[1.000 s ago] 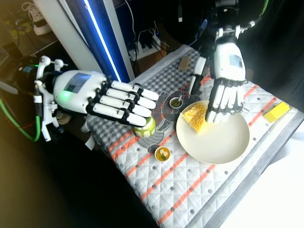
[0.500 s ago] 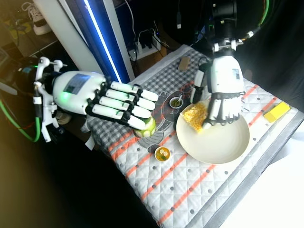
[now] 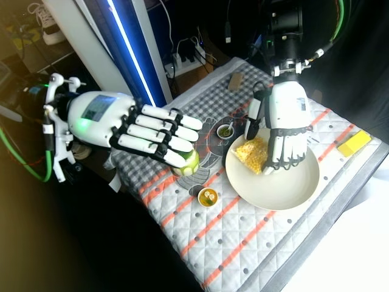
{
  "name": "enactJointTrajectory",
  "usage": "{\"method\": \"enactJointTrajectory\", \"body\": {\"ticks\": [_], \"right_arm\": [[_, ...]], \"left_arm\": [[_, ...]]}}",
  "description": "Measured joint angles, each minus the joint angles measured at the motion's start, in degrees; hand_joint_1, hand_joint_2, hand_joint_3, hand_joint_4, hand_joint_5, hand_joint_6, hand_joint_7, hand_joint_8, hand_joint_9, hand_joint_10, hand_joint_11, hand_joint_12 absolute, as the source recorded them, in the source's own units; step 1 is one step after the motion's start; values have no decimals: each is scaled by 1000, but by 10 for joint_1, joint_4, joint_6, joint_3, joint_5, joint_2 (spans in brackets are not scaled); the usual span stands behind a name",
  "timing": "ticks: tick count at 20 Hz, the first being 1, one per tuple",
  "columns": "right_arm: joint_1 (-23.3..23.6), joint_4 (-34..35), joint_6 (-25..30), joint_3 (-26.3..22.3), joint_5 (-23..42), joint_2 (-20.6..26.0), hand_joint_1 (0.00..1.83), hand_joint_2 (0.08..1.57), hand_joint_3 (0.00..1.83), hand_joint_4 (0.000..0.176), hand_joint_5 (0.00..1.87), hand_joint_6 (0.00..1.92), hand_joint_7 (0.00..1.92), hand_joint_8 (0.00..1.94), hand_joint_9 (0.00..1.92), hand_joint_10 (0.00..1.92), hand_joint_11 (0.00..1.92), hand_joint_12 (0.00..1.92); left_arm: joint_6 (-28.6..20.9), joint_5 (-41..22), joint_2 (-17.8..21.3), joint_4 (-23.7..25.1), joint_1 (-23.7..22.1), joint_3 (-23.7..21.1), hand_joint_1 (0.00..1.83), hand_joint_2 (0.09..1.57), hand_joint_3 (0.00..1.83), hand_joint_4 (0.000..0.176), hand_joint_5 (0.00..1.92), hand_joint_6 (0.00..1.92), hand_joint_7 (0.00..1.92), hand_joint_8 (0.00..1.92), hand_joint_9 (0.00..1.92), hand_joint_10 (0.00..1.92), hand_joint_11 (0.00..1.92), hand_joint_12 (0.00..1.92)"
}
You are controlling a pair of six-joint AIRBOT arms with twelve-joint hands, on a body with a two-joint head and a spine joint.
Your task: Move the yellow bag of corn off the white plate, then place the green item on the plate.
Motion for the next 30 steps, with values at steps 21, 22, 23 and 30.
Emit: {"method": "enactJointTrajectory", "body": {"ticks": [21,22,23,30], "right_arm": [[-4,-1,5,2,0,0,415,1294,0,12,0,0,4,2,25,5,0,453],[-4,-1,5,2,0,0,434,1289,0,9,0,0,15,5,36,10,0,450],[-4,0,5,2,0,0,429,1295,1,1,0,0,22,3,43,9,0,399],[-9,-1,11,2,2,0,424,1303,1,16,0,0,31,2,48,6,0,348]], "left_arm": [[0,-24,-26,-67,9,49,1154,1308,5,0,559,1501,639,1550,734,1638,781,1919],[-2,-21,-26,-73,13,50,1165,1300,0,0,521,1520,762,1516,830,1717,910,1921],[-2,-23,-26,-74,14,52,1025,1326,8,0,598,1613,731,1889,943,1913,1116,1921],[2,-46,29,-121,16,5,1063,1254,54,0,675,1514,814,1921,1052,1921,1235,1921]]}}
